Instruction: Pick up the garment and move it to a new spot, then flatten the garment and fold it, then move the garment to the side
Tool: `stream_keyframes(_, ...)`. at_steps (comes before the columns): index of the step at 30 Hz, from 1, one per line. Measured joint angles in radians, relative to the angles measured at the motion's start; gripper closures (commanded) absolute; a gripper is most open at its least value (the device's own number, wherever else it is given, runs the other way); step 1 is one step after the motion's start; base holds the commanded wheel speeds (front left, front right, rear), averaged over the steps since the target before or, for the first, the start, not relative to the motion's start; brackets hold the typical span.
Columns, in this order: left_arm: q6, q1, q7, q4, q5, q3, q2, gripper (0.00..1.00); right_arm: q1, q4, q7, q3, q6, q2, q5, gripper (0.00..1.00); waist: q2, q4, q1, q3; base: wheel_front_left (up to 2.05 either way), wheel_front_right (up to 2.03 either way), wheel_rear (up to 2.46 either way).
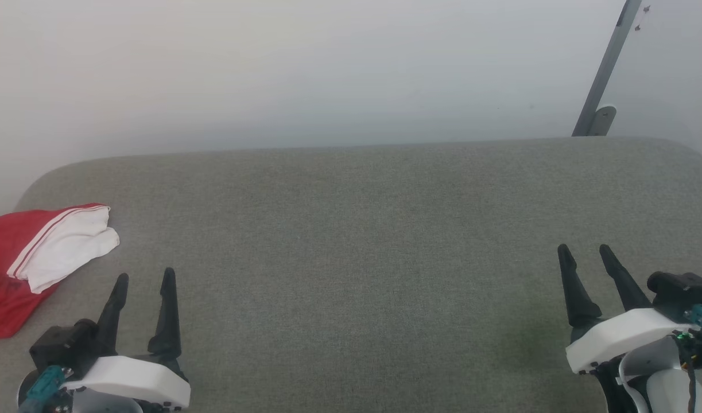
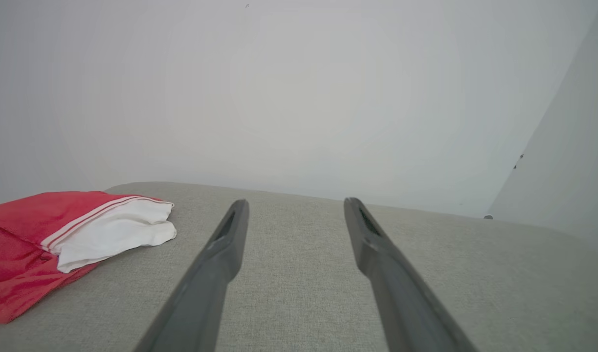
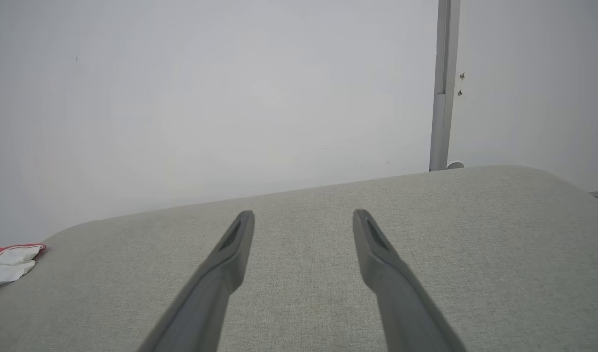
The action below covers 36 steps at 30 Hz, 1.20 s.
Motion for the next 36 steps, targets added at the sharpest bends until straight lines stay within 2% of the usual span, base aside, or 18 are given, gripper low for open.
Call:
stream_keyframes(10, 0.002, 0.000, -0.016, -0.003, 0.059, -0.008, 0.029, 0.00, 0.000, -0.005, -0.014, 0.001, 0.000, -0.005, -0.059, 0.00, 0.0000, -0.002, 0.0000, 0.000, 0.00, 0.00, 0.00)
stream_keyframes(25, -0.073, -0.005, -0.016, 0.049, 0.090, 0.039, 0.031, 0.00, 0.009, -0.004, -0.027, -0.018, 0.000, -0.003, -0.071, 0.00, 0.0000, -0.007, 0.0000, -0.002, 0.00, 0.00, 0.00)
stream_keyframes(36, -0.124, -0.007, -0.016, 0.095, 0.114, 0.094, 0.003, 0.00, 0.032, -0.011, -0.030, -0.030, 0.000, -0.009, -0.080, 0.00, 0.0000, 0.013, 0.0000, -0.015, 0.00, 0.00, 0.00)
